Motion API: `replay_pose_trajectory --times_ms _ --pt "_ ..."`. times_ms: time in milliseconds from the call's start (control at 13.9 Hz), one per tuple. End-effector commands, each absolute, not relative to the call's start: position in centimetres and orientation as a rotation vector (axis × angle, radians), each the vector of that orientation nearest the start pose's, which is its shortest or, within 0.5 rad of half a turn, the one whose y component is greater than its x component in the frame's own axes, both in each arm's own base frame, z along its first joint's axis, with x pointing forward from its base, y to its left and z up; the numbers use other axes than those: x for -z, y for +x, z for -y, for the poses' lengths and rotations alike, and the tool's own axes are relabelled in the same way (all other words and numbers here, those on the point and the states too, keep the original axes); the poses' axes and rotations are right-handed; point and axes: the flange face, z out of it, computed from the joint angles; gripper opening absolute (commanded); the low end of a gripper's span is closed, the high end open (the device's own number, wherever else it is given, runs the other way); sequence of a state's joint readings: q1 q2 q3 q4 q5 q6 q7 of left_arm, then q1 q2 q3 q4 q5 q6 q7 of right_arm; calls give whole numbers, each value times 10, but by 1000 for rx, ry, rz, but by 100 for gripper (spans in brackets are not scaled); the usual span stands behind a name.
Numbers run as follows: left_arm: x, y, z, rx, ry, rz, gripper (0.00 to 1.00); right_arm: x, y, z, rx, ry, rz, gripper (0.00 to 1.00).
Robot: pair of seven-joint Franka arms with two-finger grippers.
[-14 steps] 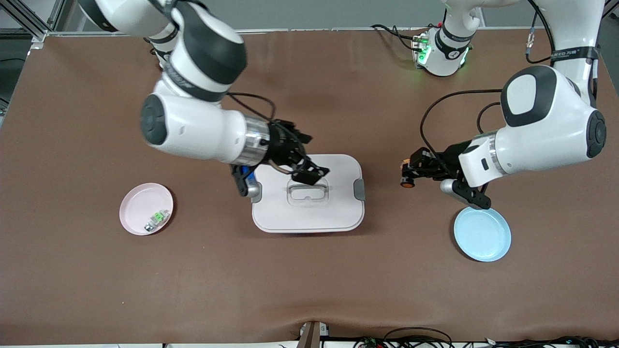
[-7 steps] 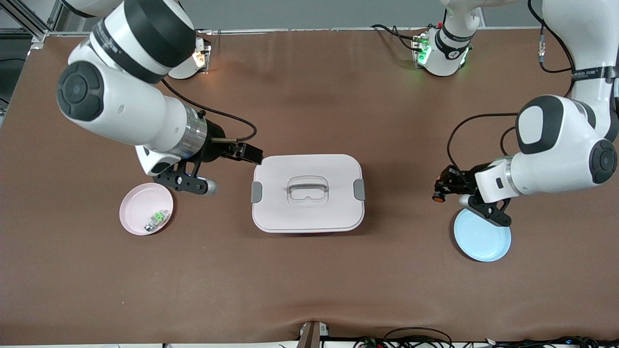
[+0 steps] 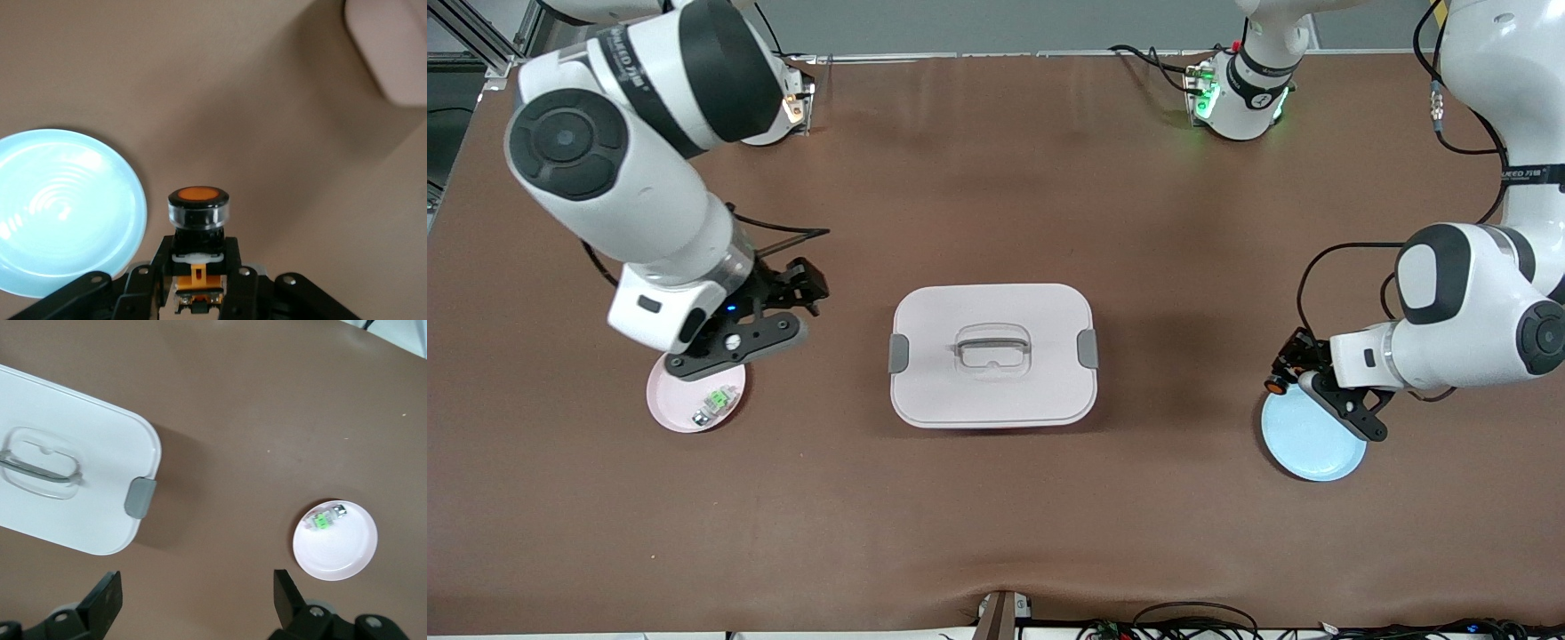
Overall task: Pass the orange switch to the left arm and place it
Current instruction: 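Carry the switch to the blue plate while the right gripper withdraws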
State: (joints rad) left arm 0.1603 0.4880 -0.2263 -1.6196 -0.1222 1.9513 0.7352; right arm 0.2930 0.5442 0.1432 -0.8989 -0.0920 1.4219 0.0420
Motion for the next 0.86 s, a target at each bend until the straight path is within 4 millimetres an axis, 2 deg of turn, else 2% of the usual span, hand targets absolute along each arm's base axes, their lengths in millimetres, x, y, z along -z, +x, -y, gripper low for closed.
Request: replay_pose_trajectory --times_ms 0,144,288,432,793 --pt "-323 671 14 -104 -3004 -1395 0 -603 651 -195 3 -3129 508 100" --pt "-309 678 3 -110 -2884 -1552 0 -605 657 -170 6 -3147 425 100" --pt "-293 683 -16 -85 -2824 -1673 0 -614 661 -131 18 -3156 344 100" --pt "-275 688 -21 -33 -2711 -1849 0 -611 662 -90 -57 -3164 257 100" --pt "-240 693 -36 31 -2517 -2083 0 -608 668 -30 -64 -3181 92 100"
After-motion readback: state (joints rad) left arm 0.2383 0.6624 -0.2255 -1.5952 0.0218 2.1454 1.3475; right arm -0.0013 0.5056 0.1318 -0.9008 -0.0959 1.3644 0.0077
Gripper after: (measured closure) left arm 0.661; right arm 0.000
